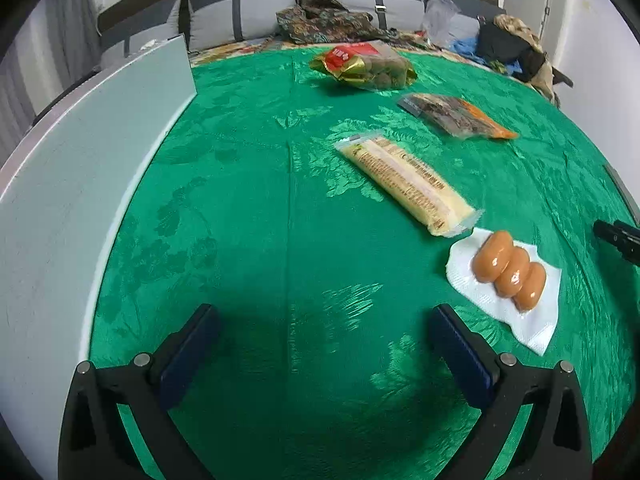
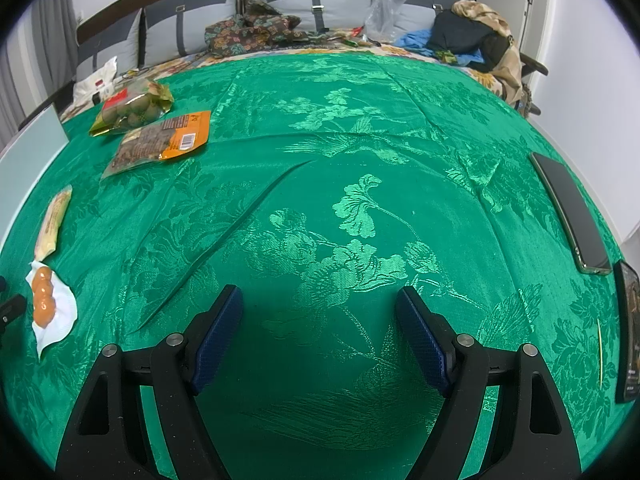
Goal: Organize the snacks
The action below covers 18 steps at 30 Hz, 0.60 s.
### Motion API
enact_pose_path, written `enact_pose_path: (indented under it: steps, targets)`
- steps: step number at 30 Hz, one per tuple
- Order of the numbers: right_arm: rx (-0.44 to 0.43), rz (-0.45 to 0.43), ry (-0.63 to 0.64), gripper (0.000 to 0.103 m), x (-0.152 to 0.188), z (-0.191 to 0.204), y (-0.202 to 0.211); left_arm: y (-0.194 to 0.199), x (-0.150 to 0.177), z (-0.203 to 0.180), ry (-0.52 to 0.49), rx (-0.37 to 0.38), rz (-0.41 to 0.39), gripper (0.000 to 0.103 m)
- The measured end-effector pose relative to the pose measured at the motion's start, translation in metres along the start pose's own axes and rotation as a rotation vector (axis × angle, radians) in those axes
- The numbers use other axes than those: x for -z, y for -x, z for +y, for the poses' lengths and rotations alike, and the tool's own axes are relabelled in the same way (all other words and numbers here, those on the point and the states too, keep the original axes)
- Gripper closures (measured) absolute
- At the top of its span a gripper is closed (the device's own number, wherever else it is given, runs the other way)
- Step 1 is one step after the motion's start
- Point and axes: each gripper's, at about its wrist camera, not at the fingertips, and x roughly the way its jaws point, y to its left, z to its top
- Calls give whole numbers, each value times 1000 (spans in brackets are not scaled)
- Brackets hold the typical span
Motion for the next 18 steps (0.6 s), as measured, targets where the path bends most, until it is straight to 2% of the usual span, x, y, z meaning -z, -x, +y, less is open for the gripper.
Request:
enact_pose_path:
  steps: [6, 9, 10, 11, 13, 15, 16, 18]
  targets:
    - [-4, 1, -1, 20, 0, 0, 0, 2, 5, 14, 39, -18, -28, 0]
    - [-46, -13, -20, 21, 1, -4, 3, 1, 6, 14, 43, -20, -31, 0]
    - [-104, -31, -44, 21, 3, -8, 8, 1, 6, 14, 43, -20, -31, 0]
    - [-201, -46, -86, 21, 7, -10, 16, 1, 6, 14, 43, -20, -32, 0]
    - [-345, -42, -86, 20, 9, 3, 28, 1, 6, 14, 44, -20, -32, 0]
    - [-500, -15, 35, 21, 5, 41, 41, 1, 6, 13, 45, -20, -32, 0]
    - [-543, -6, 121, 22, 2, 64, 47, 1, 6, 14, 44, -20, -32, 0]
    - [-573, 3, 291, 22, -2, 111, 52, 1, 6, 14, 45, -21, -32, 0]
